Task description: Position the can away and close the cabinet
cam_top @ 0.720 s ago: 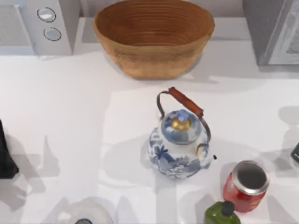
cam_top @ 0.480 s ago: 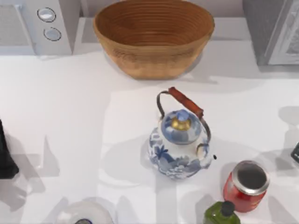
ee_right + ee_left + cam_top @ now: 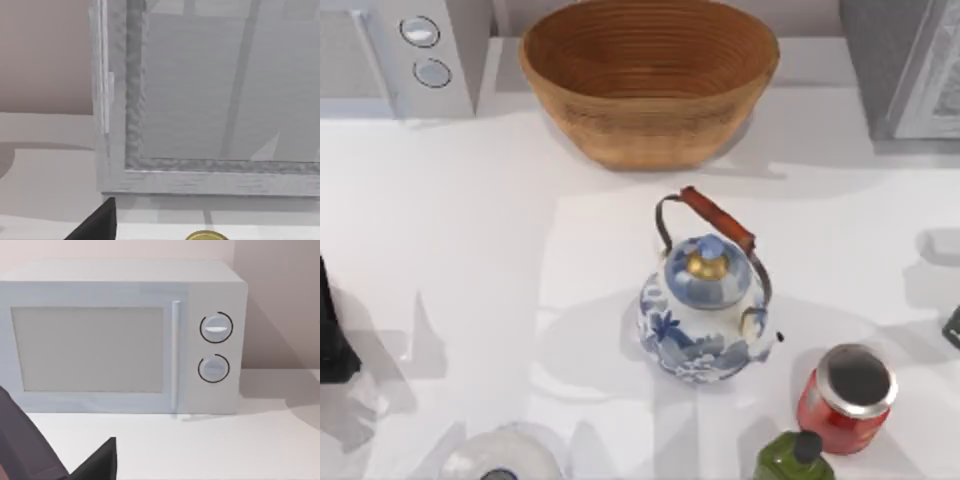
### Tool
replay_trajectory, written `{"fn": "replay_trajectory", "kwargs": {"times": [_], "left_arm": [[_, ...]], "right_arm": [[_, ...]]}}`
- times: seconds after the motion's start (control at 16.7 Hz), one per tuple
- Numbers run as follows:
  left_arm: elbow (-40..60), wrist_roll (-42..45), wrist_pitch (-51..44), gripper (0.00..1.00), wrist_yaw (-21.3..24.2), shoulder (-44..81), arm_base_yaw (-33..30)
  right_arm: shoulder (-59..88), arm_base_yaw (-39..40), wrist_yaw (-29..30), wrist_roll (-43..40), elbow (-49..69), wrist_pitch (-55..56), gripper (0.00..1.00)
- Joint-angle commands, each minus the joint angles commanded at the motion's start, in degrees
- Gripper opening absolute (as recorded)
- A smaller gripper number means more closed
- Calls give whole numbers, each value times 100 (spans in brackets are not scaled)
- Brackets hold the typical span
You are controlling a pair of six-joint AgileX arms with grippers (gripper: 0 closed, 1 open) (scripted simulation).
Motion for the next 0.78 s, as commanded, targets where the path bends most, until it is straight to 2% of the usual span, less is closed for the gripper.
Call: {"fn": "replay_trajectory", "kwargs": {"times": [0.24,0.42,0.78], "left_arm": [[0,0,0,100,0,0,0],[0,0,0,100,0,0,0],[0,0,0,100,0,0,0]], "right_arm": [[2205,-169,-238,-35,1437,250,100],[3755,-277,-356,-43,2015,494,100],[5602,-389,-387,-163,1639,642,100]]}}
